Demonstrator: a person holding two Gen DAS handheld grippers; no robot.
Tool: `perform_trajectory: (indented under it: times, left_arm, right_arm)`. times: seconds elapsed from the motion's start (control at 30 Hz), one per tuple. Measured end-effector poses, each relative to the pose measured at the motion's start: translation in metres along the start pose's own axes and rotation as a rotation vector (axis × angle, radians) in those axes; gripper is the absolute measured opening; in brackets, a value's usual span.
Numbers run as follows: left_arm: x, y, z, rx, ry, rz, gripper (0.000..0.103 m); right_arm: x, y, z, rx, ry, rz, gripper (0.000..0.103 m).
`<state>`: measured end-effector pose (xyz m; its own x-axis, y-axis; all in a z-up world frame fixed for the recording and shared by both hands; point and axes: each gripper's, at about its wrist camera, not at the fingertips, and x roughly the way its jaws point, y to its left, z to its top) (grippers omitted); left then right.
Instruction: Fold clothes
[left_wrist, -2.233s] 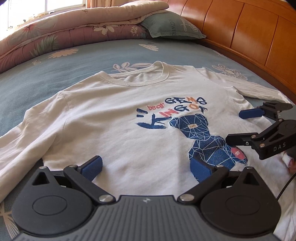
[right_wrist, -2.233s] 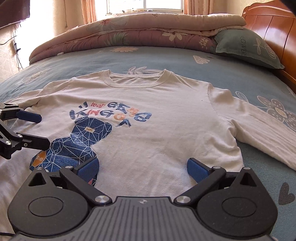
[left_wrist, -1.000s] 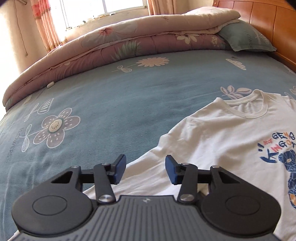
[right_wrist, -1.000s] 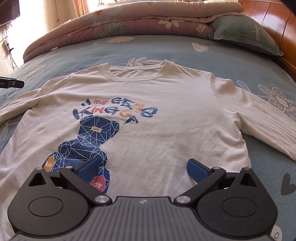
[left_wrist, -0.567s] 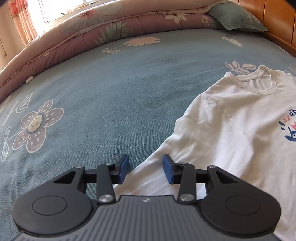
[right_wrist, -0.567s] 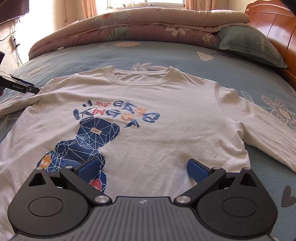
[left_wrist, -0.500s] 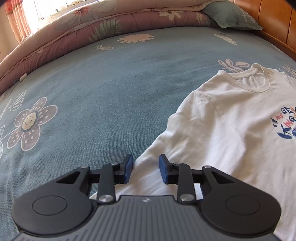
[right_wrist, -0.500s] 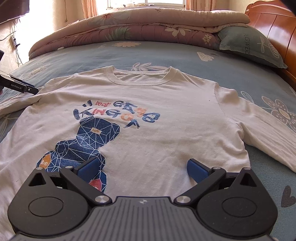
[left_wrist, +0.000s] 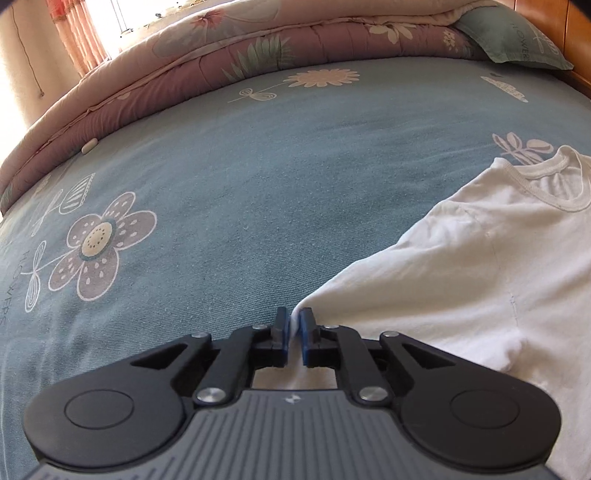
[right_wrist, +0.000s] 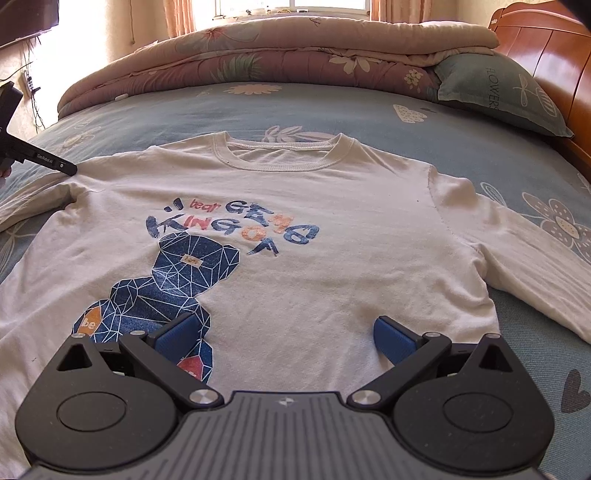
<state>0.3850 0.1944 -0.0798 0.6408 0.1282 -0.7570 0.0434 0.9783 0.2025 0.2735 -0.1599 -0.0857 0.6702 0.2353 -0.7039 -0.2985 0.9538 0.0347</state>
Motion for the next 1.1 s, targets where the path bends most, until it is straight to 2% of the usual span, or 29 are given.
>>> perform_trajectory:
  times: [0.1,0.13,0.17,0.2,0.27,0.33,0.4,0.43,0.47,0.53,0.6,0.73,0.83,0.9,0.93,1.03,1.1]
  left_arm:
    - [-0.010,0.004,0.004,-0.045,-0.029,0.074,0.013]
    - [-0.016,0.003,0.006,-0.049,-0.053,0.085,0.011]
    - [-0.022,0.000,0.009,-0.056,-0.073,0.062,0.013]
    - [-0.028,-0.005,0.013,-0.066,-0.088,0.003,0.015]
    - [-0.038,-0.016,0.021,-0.085,-0.110,-0.116,0.029]
    - [-0.035,-0.034,0.027,-0.104,-0.088,-0.218,0.036]
    - [-0.020,-0.055,0.031,-0.132,-0.048,-0.314,0.039]
    - [-0.012,-0.064,0.033,-0.142,-0.029,-0.342,0.041]
    - [-0.002,-0.071,0.034,-0.142,-0.011,-0.315,0.041]
    - [0.022,-0.079,0.037,-0.149,0.012,-0.192,0.037]
    - [0.033,-0.077,0.042,-0.177,-0.039,-0.165,0.040]
    - [0.042,-0.076,0.060,-0.224,-0.026,-0.111,0.039]
    - [0.022,-0.075,0.062,-0.252,-0.049,-0.135,0.040]
    - [0.004,-0.080,0.059,-0.243,-0.066,-0.197,0.047]
    - [-0.003,-0.087,0.058,-0.225,-0.055,-0.239,0.051]
    - [-0.005,-0.107,0.056,-0.167,-0.005,-0.328,0.053]
    - [0.010,-0.119,0.058,-0.159,0.031,-0.337,0.054]
  right_arm:
    - [-0.001,0.000,0.000,-0.001,0.004,-0.001,0.103]
    - [-0.001,0.000,0.000,0.000,0.005,-0.001,0.103]
    - [-0.001,0.000,0.000,0.001,0.005,-0.002,0.103]
    - [-0.001,0.000,0.000,0.002,0.005,-0.002,0.103]
    - [-0.002,0.000,-0.001,0.005,0.006,-0.004,0.103]
    - [-0.002,0.001,-0.001,0.007,0.007,-0.006,0.103]
    - [-0.002,0.001,-0.001,0.009,0.008,-0.006,0.103]
    - [-0.003,0.000,-0.001,0.010,0.010,-0.005,0.103]
    - [-0.003,0.000,-0.001,0.011,0.013,-0.003,0.103]
    - [-0.003,0.000,-0.001,0.012,0.018,-0.001,0.103]
    - [-0.004,0.000,0.000,0.014,0.022,0.000,0.103]
    - [-0.005,-0.001,0.000,0.014,0.029,0.006,0.103]
    - [-0.008,-0.003,0.001,0.040,0.035,0.020,0.103]
    - [-0.011,-0.007,0.002,0.084,0.039,0.041,0.103]
    - [-0.013,-0.009,0.002,0.106,0.040,0.052,0.103]
    - [-0.018,-0.013,0.002,0.152,0.050,0.071,0.103]
    - [-0.021,-0.013,0.002,0.167,0.056,0.083,0.103]
